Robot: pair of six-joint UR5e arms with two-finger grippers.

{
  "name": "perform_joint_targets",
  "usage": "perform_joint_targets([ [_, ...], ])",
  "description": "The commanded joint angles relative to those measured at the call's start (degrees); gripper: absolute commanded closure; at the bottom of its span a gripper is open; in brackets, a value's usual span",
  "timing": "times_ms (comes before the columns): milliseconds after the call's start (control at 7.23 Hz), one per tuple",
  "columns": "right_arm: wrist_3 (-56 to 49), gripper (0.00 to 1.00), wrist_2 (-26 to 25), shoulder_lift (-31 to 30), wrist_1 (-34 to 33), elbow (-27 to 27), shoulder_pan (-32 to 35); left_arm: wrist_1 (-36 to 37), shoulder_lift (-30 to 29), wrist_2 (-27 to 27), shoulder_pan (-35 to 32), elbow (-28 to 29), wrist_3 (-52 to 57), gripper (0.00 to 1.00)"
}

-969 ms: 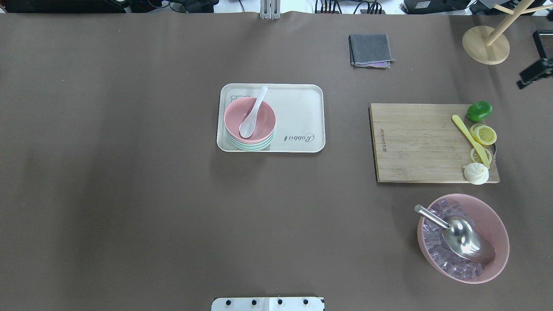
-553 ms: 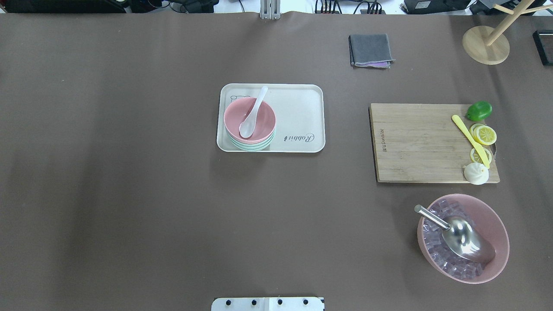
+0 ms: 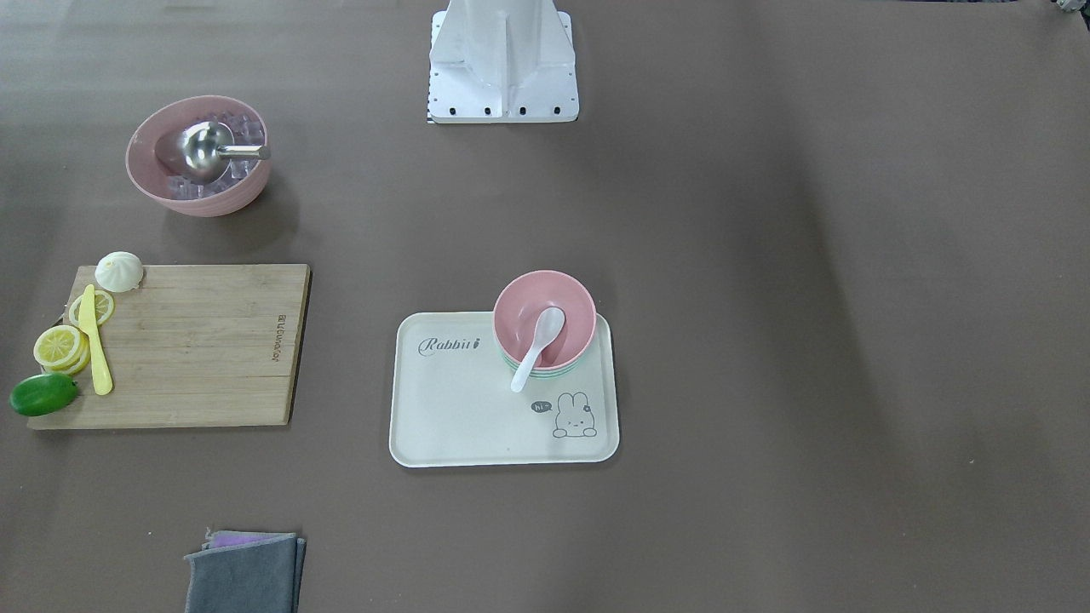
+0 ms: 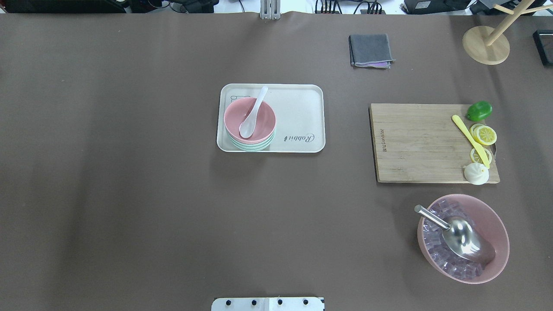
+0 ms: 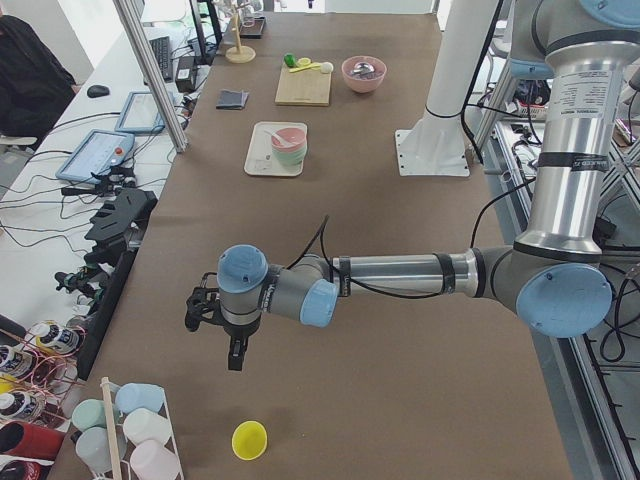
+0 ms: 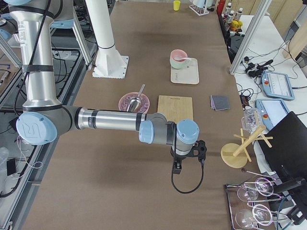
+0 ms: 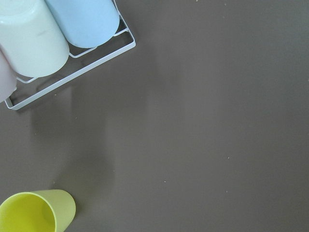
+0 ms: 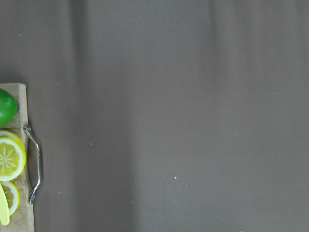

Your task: Stack pink bowl on green and place spoon

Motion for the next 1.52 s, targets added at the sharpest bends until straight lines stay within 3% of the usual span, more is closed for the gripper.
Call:
perform_joint_targets([
  [0,1.0,0.0,3.2,-0.5,-0.3,0.5,0.3,0.9,0.1,-1.0,1.3,-4.2,-6.6,0.02],
  [415,1.0,0.0,3.6,0.2,-5.9,4.1,0.3,1.9,0.3,-3.2,2.3,-4.3,-6.7,0.02],
  [1384,0.9,0.0,3.2,0.3,-5.7,4.2,0.3,1.9,1.5,-3.7,2.3,-5.0,-6.4,0.02],
])
